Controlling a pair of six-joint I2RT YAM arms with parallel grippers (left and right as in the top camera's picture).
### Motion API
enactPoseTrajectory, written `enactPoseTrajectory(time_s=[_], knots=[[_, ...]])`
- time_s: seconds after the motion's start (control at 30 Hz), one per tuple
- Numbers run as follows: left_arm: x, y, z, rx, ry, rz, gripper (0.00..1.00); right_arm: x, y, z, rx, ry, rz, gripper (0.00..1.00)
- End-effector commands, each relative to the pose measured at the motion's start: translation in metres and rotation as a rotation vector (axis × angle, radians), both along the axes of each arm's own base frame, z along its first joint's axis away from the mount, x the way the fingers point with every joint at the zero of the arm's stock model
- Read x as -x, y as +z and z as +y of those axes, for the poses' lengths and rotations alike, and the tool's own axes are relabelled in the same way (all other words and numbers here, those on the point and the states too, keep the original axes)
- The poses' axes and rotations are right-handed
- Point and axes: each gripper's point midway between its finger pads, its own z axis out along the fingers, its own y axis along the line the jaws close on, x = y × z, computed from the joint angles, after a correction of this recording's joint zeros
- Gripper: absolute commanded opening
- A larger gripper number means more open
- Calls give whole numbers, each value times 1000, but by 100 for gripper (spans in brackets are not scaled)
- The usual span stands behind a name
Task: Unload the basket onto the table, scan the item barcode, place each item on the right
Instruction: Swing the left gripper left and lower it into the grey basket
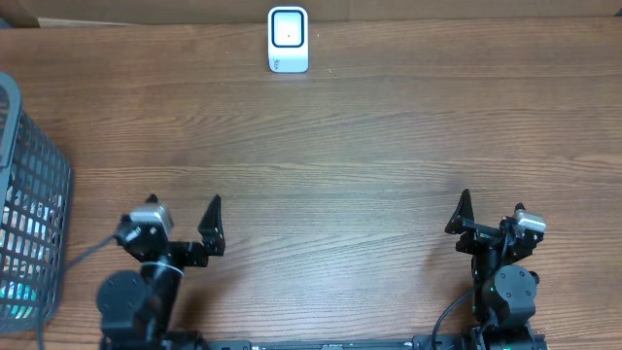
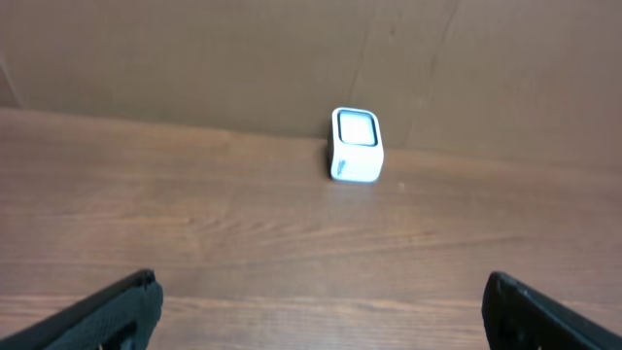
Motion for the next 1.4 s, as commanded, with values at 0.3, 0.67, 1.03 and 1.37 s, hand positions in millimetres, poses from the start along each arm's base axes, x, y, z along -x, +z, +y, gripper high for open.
enactPoseTrajectory(time_s=[0.3,0.67,1.03,1.37], knots=[[-22,132,-4,-72,-55,341,100,0,6,-2,-3,-9,-16,100],[-49,182,9,-150,-16,383,100,0,6,-2,-3,-9,-16,100],[-14,185,171,218,799,343,99,0,6,-2,-3,-9,-16,100],[-16,103,259,563,1025,548,93,0,6,-2,-3,-9,-16,100]])
